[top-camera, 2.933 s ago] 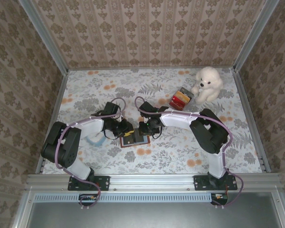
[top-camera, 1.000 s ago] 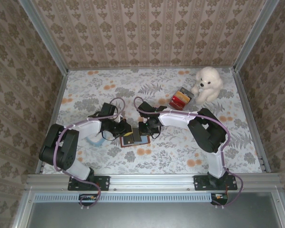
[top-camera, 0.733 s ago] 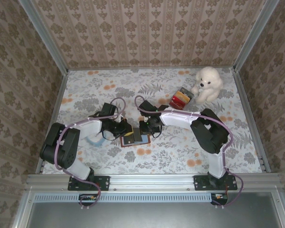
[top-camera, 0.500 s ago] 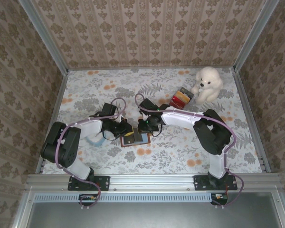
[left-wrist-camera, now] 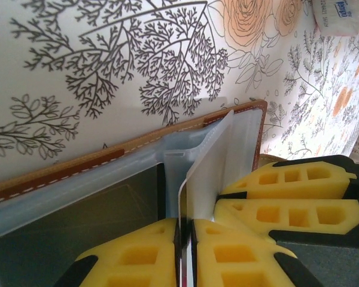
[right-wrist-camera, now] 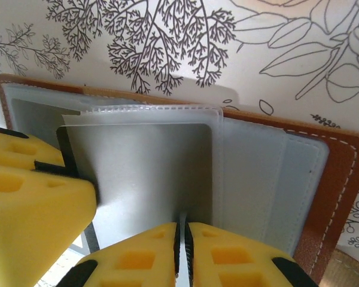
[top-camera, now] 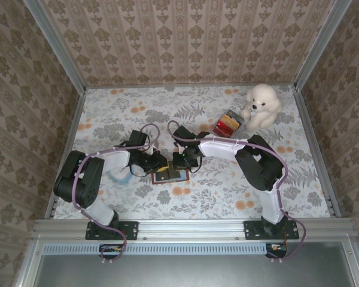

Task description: Take the credit cards out of the card holder

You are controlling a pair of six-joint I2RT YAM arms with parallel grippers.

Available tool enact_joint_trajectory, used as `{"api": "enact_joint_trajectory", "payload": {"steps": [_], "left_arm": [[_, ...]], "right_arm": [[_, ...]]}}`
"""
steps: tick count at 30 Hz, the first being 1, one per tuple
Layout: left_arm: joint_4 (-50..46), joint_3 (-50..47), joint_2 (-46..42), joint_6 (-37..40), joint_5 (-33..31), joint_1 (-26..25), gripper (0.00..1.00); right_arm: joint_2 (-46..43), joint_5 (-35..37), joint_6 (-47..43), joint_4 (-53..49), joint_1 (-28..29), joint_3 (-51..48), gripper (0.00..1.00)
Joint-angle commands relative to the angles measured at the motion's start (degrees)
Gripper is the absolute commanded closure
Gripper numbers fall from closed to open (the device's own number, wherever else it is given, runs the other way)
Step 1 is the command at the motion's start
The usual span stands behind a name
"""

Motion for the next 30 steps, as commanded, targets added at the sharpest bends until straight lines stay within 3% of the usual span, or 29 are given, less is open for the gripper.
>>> {"api": "enact_joint_trajectory", "payload": {"steps": [1,19,30], "left_arm": [[0.6,-0.9,0.4,1.5,0.9,0.5,0.83],[3.7,-4.1,-3.5,1.1,3.7,2.7,0.96],[2.4,-5.4,-4.8,1.9,3.3,3.9,0.94]], "right_arm": [[2.6,2.6,0.0,-4.8,0.0,0.6,0.84],[5.0,6.7,0.8,-7.8,0.0,-0.1,0.84],[4.9,7.1,1.4,-7.5,-0.1,-0.8,0.83]]}}
